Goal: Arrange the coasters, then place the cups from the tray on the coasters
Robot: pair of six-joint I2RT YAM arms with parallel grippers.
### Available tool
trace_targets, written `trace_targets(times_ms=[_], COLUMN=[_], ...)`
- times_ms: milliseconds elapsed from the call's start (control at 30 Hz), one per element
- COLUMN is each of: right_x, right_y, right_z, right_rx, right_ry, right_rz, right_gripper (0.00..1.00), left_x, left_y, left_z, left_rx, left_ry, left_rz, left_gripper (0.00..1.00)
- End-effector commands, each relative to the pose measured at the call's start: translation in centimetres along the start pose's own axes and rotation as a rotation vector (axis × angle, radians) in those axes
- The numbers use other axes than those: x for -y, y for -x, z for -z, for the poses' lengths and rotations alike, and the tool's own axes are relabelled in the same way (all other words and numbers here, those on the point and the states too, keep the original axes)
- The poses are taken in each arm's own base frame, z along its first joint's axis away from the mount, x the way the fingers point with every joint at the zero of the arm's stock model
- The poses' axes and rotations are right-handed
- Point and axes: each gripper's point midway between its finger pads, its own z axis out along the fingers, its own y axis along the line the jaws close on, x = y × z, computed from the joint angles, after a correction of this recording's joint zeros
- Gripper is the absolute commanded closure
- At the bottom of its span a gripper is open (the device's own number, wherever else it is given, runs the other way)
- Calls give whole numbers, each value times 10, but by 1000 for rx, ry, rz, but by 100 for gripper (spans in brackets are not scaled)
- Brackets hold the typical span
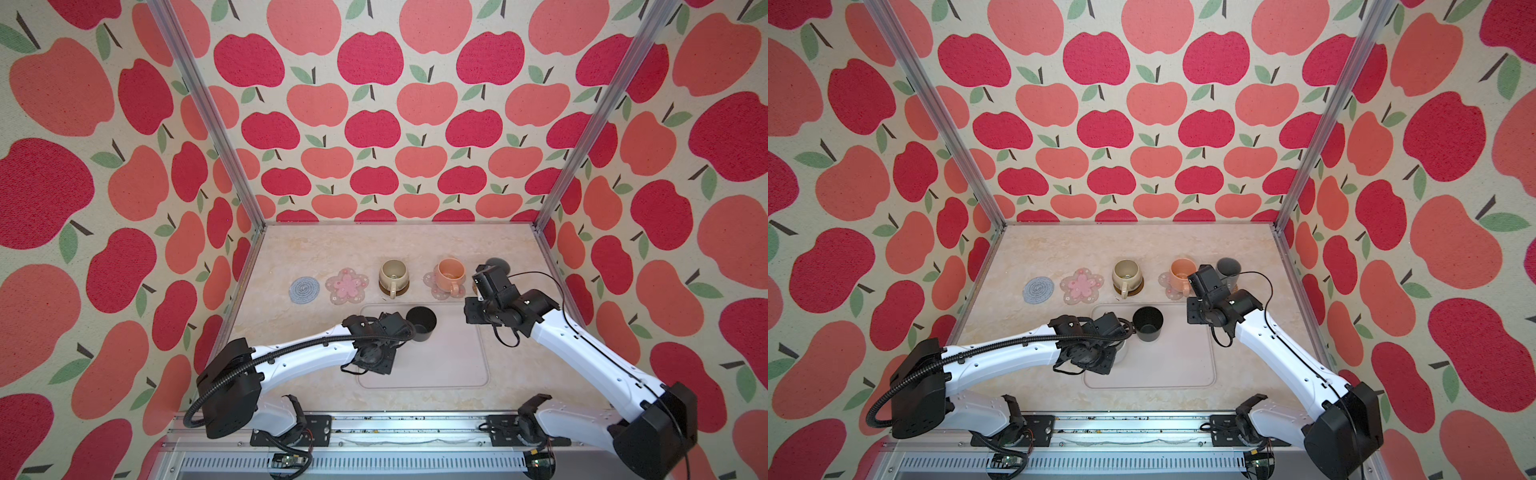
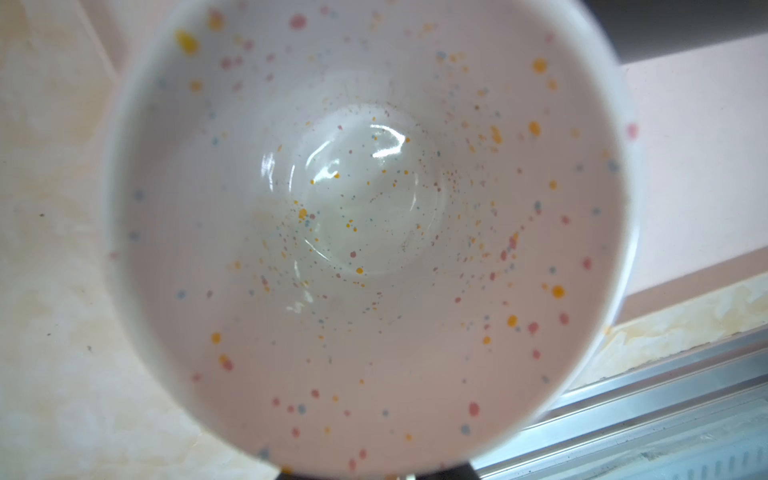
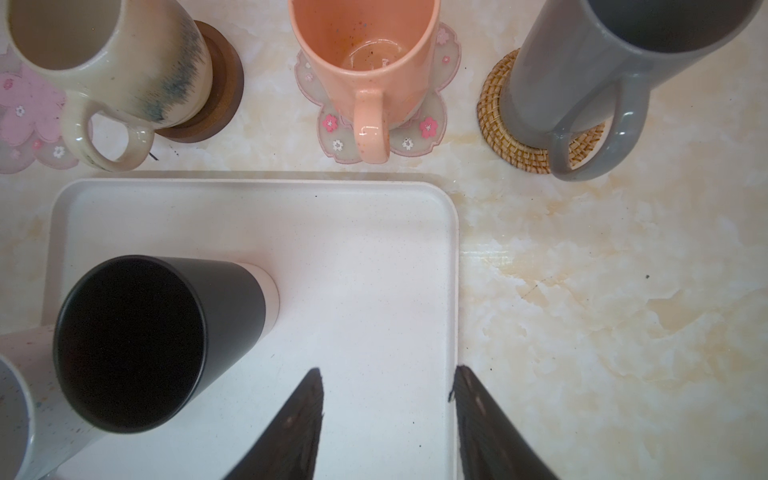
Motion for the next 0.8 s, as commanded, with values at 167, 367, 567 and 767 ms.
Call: trace_targets(times_ms=[167, 367, 567, 767], right_x=[-5, -5, -4, -3], right_y=[7, 7, 6, 5], right_z=[7, 7, 7, 6], right_rx=[18, 21, 18, 18], right_ry=[14, 10, 6, 3], right_rz=[15, 18, 19, 25], right_gripper=[47, 47, 47, 46], left_x=[-5, -8, -11, -12], left_y=[6, 10, 13, 22], left_z=[-2, 2, 7, 13], left_rx=[1, 30, 28, 46], left_ry=[40, 44, 75, 89], left_rz=[10, 9, -27, -43], left_gripper=[79, 92, 100, 100])
